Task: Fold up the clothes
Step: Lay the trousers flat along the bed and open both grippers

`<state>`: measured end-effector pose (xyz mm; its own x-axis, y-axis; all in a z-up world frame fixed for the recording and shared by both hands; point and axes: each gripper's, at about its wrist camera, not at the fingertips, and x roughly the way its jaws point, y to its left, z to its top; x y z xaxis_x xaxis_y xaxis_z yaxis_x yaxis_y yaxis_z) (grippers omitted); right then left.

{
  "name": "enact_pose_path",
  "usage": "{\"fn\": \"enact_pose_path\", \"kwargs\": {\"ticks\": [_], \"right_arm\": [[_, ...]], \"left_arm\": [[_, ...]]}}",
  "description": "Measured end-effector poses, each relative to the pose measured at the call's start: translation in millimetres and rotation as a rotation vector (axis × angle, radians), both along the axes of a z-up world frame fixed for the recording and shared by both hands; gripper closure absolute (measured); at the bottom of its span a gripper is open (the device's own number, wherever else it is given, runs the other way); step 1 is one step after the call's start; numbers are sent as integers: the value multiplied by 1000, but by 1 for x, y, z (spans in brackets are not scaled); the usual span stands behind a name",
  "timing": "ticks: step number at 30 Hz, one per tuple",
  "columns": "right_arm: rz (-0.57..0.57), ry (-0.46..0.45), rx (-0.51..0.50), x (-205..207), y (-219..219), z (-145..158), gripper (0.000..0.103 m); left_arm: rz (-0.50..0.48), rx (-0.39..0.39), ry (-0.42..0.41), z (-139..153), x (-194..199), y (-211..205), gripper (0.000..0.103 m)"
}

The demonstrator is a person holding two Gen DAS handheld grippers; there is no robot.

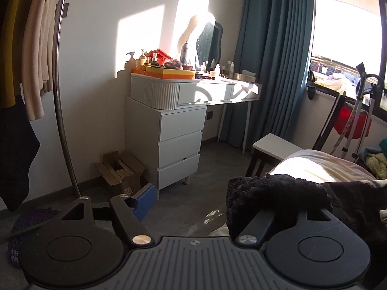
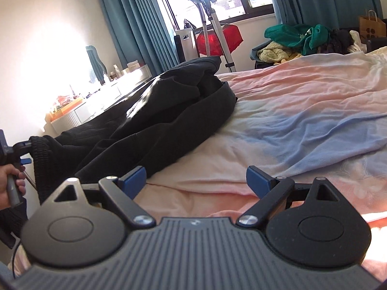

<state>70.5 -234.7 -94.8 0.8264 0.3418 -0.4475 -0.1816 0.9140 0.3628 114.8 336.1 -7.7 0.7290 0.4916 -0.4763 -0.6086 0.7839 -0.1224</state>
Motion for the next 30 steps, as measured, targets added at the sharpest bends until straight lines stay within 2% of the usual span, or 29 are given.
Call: {"fn": "enact_pose_path", "kwargs": {"ticks": [3,7,13,15,19,21,25,30], "right_arm": [[5,37,-2,7,2,-7,12],[22,74,-38,16,11,-19,12],[72,132,-115,40,35,-37,12],[90,140,-131,45,43,-40,12],[124,145,-169,45,53,-43,12],[132,144,-178,41,55,-42,12],[126,119,-187,29,54,-34,12],[80,69,-186,18,47,-21,12]], "left_arm": [[35,-78,-12,-14,30,26,27],[-17,-269,-34,-43,59,66,28],[-119,-575,-128,-85,53,116,21],[-180,-646,-145,-94,44,128,20],[-288,-690,-179,-98,17,141,11],[-337,-716,-207,-100,2,146,10],[-326,-649,-192,-96,-25,142,9],[-346,-455,-144,-62,-55,100,10]]}}
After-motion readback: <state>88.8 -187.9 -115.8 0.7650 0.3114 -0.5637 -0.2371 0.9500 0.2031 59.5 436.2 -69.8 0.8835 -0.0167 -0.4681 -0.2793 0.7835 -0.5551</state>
